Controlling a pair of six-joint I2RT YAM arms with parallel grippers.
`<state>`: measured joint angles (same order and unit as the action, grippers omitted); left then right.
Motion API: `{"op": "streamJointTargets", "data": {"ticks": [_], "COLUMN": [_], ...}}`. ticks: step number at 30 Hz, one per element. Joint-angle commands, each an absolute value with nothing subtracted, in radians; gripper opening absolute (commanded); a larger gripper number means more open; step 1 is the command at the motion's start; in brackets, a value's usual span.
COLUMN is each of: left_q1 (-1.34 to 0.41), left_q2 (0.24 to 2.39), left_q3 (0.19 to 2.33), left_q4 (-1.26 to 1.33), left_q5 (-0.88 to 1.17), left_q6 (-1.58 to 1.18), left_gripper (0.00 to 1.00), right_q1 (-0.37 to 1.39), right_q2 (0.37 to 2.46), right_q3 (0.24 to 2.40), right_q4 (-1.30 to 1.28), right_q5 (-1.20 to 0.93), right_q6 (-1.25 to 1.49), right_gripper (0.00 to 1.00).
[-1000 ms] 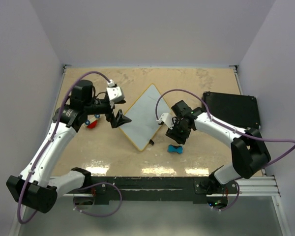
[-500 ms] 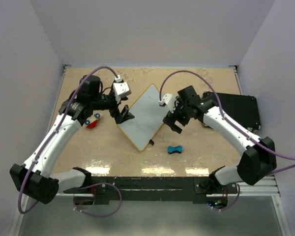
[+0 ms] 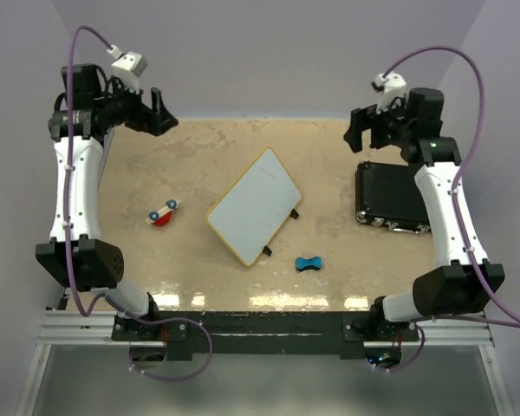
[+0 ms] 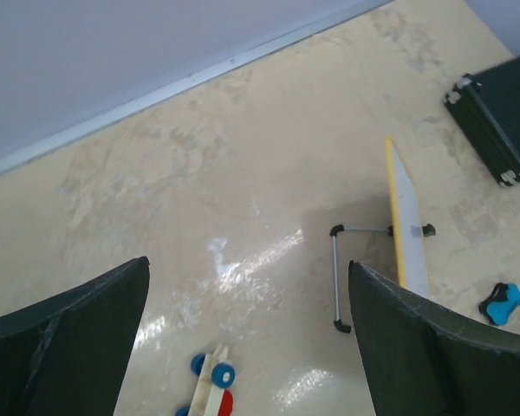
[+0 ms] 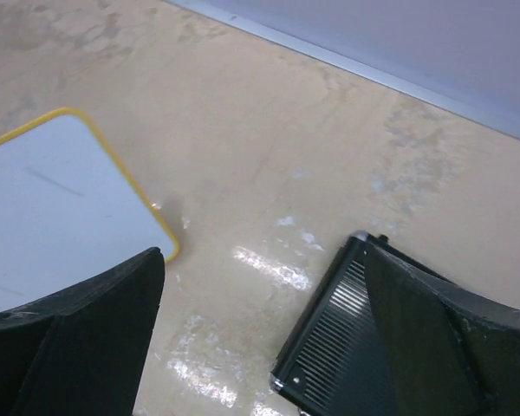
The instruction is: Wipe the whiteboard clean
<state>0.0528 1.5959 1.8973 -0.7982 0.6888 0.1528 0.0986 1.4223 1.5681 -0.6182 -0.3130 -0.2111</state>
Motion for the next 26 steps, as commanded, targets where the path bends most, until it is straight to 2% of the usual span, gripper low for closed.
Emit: {"op": "streamJointTargets", "data": {"ticks": [1,6,8,13,16,21,26], "left_q1": [0.173,0.34,0.377,0.385,0.385,0.385,0.387], "left_q2": [1.627,1.675,1.642,1.548,1.516,1.505,1.554], "left_q3": [1.939,1.829,1.699,1.427,1.346,1.325,1.423], "left_q4": [-0.914,-0.968,-0.915,-0.799,-0.767,-0.744,-0.762], "left_q5": [0.663,0.704,0.667,0.551,0.532,0.534,0.535], "left_q6": [0.11,0.173,0.207,0.276,0.285,0.272,0.249], "left_gripper": [1.0,1.0,1.0,1.0,1.0,1.0,1.0], "right_q1": [-0.076,-0.155,-0.161,-0.161,-0.163,-0.161,-0.161], "right_q2": [1.447,1.388,1.364,1.279,1.253,1.255,1.314], "right_q3": [1.563,1.376,1.287,1.12,1.072,1.083,1.164], "right_q4": [-0.554,-0.5,-0.482,-0.437,-0.43,-0.422,-0.425], "right_q5": [-0.417,-0.436,-0.423,-0.405,-0.406,-0.413,-0.423], "right_q6": [-0.057,-0.081,-0.103,-0.114,-0.11,-0.109,-0.104], "right_gripper": [0.99,0.99,0.99,0.99,0.99,0.99,0.99]}}
